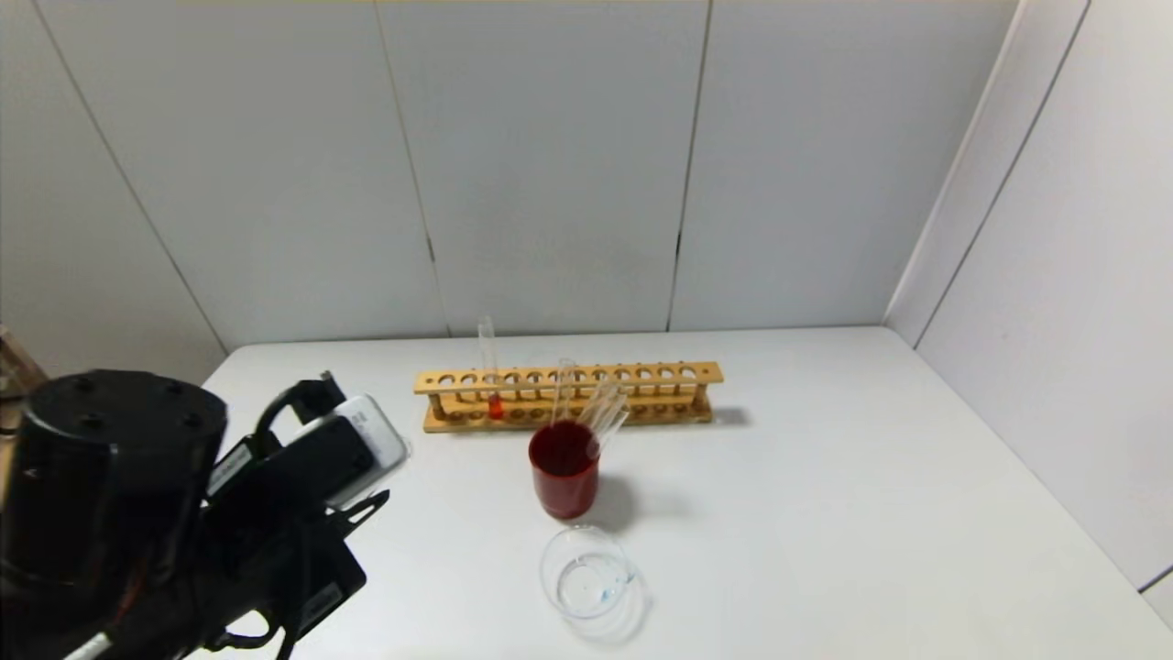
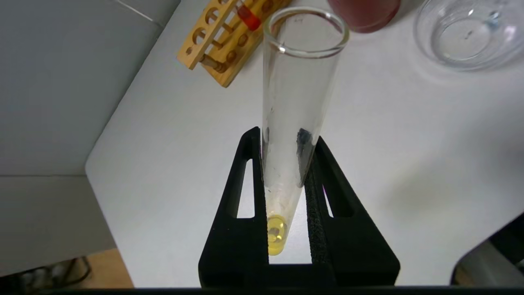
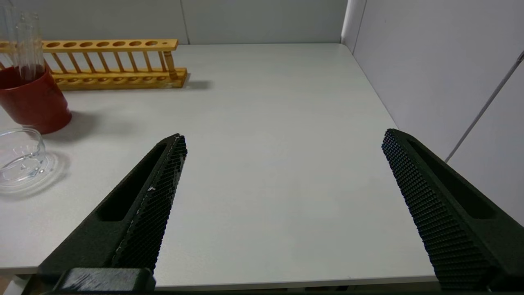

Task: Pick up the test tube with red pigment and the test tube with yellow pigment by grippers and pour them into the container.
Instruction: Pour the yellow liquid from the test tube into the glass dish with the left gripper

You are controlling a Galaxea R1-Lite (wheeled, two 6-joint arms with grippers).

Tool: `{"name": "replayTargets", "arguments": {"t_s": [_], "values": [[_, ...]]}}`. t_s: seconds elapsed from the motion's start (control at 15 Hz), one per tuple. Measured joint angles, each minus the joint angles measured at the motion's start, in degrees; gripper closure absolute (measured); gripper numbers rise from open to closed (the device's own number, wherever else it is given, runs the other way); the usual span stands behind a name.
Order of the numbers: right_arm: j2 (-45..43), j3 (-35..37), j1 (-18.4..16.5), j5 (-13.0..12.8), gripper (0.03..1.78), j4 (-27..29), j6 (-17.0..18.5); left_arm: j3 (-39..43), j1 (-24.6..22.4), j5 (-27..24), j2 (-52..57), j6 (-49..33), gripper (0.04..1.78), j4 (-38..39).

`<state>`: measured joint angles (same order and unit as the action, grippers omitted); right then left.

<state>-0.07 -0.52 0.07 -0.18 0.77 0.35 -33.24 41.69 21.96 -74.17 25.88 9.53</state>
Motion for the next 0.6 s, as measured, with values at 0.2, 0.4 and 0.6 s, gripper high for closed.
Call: {"name": "replayTargets", "arguments": {"t_s": [0.2, 0.4, 0.6], "values": [[0.0, 0.0, 0.0, 0.0, 0.07, 0.0, 0.0, -0.5, 2.7, 3.7, -7.7, 3.0, 1.51, 4.9], [0.0, 0.0, 0.0, 0.0, 0.07, 0.0, 0.0, -0.7, 5.6, 6.9, -15.0, 6.0, 1.51, 10.0], [0.0, 0.0, 0.0, 0.0, 0.07, 0.0, 0.0, -1.1, 8.4, 9.0, -20.9, 7.3, 1.51, 12.6]]}}
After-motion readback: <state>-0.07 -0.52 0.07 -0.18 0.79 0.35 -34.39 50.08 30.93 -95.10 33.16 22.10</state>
